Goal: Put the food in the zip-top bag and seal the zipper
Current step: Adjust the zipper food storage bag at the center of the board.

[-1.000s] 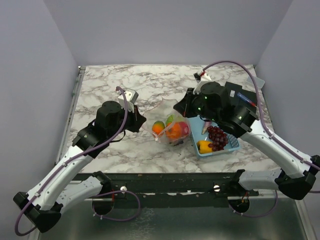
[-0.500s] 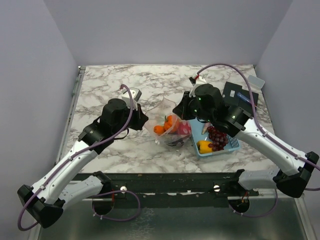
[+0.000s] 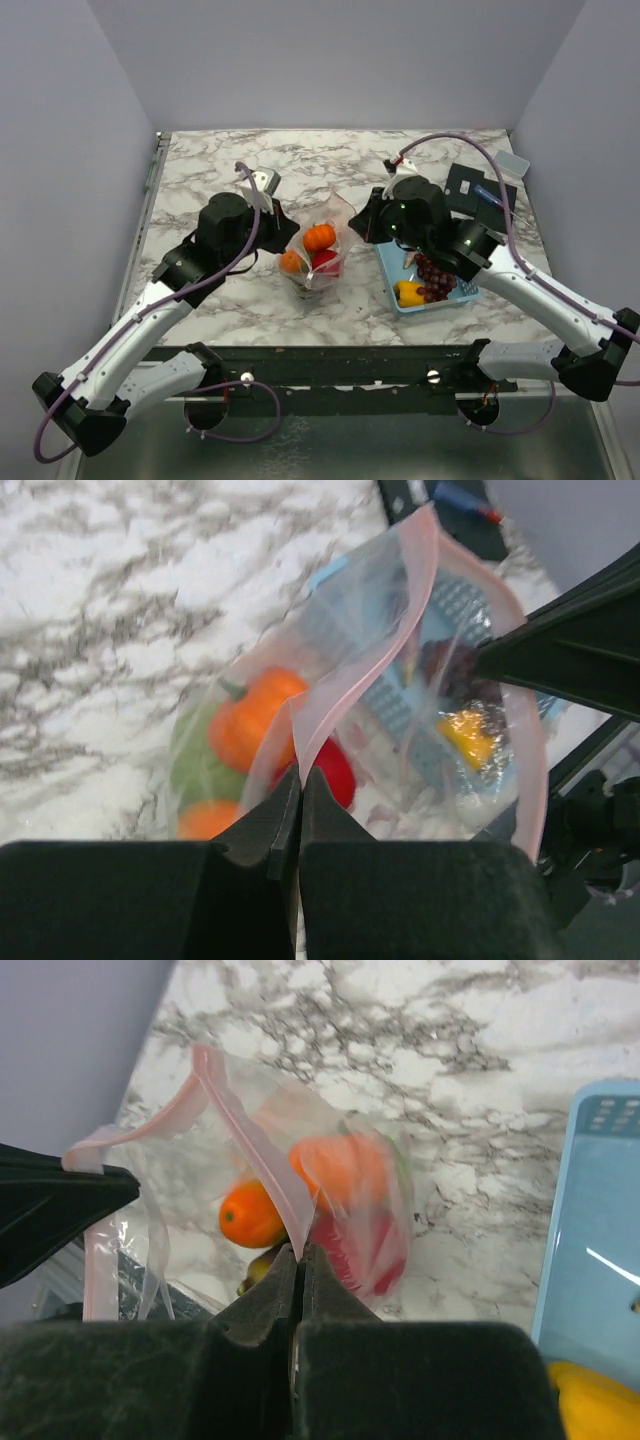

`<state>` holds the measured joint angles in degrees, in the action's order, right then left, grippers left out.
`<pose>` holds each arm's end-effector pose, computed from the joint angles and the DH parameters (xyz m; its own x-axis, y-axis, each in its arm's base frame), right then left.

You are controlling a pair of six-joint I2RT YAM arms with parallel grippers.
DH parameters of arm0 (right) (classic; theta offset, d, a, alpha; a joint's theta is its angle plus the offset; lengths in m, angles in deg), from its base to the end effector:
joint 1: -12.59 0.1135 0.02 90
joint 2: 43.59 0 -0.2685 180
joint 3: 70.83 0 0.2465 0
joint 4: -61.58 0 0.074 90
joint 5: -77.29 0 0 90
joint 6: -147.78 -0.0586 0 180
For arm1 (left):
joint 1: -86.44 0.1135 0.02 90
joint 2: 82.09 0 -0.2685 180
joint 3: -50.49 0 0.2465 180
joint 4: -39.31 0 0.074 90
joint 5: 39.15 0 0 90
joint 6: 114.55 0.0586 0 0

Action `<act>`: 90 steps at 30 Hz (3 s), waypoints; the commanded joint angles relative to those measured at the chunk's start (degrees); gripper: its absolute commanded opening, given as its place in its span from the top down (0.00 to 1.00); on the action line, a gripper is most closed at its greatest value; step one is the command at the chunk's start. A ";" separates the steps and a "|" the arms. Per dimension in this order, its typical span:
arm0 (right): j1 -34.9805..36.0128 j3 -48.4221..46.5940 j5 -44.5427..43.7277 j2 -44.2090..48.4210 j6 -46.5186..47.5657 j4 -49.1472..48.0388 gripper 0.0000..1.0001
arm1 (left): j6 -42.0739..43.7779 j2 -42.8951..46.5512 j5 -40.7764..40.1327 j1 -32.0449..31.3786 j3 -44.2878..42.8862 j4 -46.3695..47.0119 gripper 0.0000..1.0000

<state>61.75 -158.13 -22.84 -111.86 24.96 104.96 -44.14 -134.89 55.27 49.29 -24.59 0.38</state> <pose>0.1867 0.2002 0.3890 -0.5734 0.1525 -0.8049 -0.3917 0.8119 0.4328 0.1668 -0.1320 0.3829 -0.4368 -0.0885 -0.8952 0.5461 0.7647 -0.3420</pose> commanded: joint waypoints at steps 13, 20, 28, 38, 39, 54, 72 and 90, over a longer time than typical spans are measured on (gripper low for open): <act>0.11 -2.69 -0.71 -1.14 -0.44 -1.59 0.99 | -0.37 -0.09 -2.81 -0.03 -1.52 -1.78 1.00; 0.09 0.23 -1.34 -1.64 -1.11 -3.01 0.99 | -0.01 2.06 -7.50 -0.03 1.27 -2.10 1.00; 0.10 2.18 -0.57 -3.08 -2.04 -4.51 1.00 | 0.73 1.34 -9.90 -0.02 3.50 -1.79 1.00; 0.05 -3.75 -2.41 -4.94 -0.39 -3.06 0.99 | 4.07 -1.38 -12.83 -0.03 -4.84 -2.73 1.00; 0.05 -4.44 -2.64 -5.39 -0.20 -2.95 0.99 | 4.67 -1.73 -13.12 -0.03 -5.40 -2.75 1.00; 0.05 -4.92 -3.77 -9.84 0.37 -2.88 0.90 | 6.46 -2.42 -12.43 -0.03 -0.40 0.57 1.00; 0.05 -1.85 -13.77 2.04 0.43 7.38 0.41 | 6.96 2.05 -9.57 -0.03 4.41 5.12 1.00; -1.46 12.32 -21.56 3.85 -3.87 16.64 0.32 | 7.20 3.93 -8.06 1.00 6.91 6.13 1.00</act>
<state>61.25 -148.40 -40.83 -108.08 22.87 119.28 -37.32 -131.83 45.24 49.86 -18.75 4.93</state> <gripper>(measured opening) 0.643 0.005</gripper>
